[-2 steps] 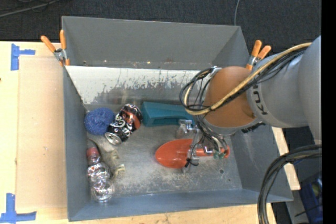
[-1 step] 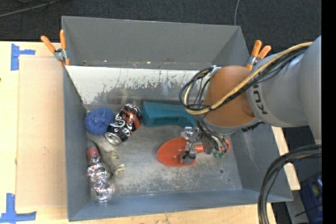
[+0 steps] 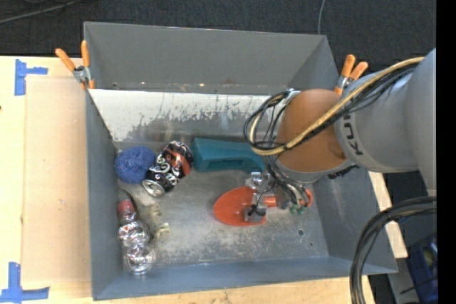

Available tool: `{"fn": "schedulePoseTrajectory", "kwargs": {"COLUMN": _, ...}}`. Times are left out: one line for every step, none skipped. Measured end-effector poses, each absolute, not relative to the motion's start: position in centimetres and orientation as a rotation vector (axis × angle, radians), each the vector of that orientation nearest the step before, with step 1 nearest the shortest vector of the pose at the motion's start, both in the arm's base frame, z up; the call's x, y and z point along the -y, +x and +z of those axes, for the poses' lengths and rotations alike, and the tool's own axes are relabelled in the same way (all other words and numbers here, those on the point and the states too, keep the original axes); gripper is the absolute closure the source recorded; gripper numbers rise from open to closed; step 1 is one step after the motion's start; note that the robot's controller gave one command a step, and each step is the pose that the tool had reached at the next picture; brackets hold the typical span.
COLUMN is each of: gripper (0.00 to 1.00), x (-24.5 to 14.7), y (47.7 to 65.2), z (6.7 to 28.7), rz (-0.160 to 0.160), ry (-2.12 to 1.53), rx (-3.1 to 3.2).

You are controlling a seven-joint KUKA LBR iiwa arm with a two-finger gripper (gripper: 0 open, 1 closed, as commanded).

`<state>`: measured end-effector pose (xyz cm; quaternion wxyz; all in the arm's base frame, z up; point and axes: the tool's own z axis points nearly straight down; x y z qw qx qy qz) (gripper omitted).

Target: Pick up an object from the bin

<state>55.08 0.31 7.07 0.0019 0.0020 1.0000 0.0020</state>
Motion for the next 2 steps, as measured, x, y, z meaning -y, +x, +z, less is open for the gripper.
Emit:
{"fn": "schedulePoseTrajectory", "kwargs": {"gripper": 1.0, "x": -0.3, "y": 54.7, "z": 10.2, "rz": 0.005, "ry": 0.008, "rx": -3.148}}
{"fn": "schedulePoseTrajectory", "kwargs": {"gripper": 1.0, "x": -0.3, "y": 55.0, "z": 13.3, "rz": 0.005, "ry": 0.008, "rx": -3.139}}
